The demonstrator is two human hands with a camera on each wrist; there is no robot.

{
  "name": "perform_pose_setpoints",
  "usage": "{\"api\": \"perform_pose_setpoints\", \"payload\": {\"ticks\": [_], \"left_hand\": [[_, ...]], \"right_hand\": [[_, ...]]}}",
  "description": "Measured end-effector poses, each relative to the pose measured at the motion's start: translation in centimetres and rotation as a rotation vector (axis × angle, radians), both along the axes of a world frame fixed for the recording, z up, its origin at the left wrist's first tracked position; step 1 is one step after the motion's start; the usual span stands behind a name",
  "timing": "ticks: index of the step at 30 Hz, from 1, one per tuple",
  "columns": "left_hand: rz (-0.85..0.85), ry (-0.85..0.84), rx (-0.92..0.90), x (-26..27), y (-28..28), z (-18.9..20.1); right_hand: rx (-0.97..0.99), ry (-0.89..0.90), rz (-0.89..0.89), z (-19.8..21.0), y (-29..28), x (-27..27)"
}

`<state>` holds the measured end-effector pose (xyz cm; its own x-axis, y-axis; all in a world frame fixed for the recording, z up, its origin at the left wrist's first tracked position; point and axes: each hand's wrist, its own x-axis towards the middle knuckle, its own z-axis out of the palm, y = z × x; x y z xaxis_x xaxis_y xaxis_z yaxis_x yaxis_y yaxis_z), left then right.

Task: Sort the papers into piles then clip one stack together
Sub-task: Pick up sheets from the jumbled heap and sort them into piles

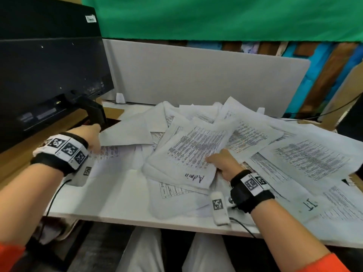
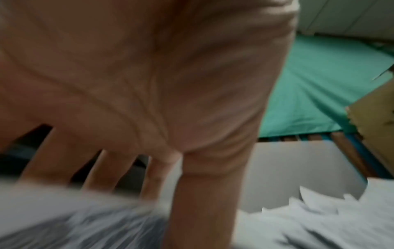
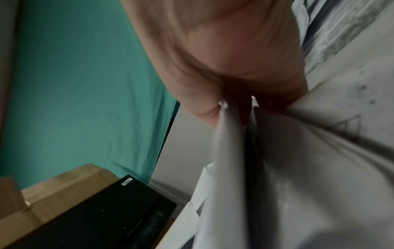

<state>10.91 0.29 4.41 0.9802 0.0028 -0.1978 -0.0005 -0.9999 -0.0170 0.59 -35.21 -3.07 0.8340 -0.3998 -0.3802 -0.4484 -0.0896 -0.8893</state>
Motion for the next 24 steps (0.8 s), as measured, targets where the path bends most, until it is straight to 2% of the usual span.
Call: {"api": "perform_pose_setpoints", "payload": {"ticks": [3,5,9,12,14,16,21,24], "left_hand": [[0.007,-0.083,-0.015,0.4,1.4,-1.6],[0.044,-0.260,-0.087,0.0,1.8,-1.1],[0.042,-0.691,-0.338,-1.2,1.8,4.4],[0.003,-0.846,-0.645,-2.8,1.6,9.4],[-0.004,-0.804,-0.824,-3.2,0.8,11.2],[-0.004,-0.630,-0.952,-3.4,-1.3,10.7],[-0.023,-0.203,-1.108,-1.4,-7.0,2.2],[0.035,-0.040,-1.025,-0.2,-9.5,-2.2]], "right_hand": [[-0.055,0.034,0.050,0.3,0.6,0.3],[-0.081,-0.008,0.040,0.1,0.3,0.4],[-0.151,-0.132,0.020,0.2,-0.1,-0.1],[-0.142,-0.140,0.112,0.7,0.0,-0.2],[-0.119,-0.057,0.185,0.7,0.0,-0.1],[-0.114,0.001,0.199,0.3,-0.1,0.1],[-0.124,0.038,0.169,-0.4,-0.4,0.2],[-0.124,0.047,0.154,-0.5,-0.4,0.2]]}}
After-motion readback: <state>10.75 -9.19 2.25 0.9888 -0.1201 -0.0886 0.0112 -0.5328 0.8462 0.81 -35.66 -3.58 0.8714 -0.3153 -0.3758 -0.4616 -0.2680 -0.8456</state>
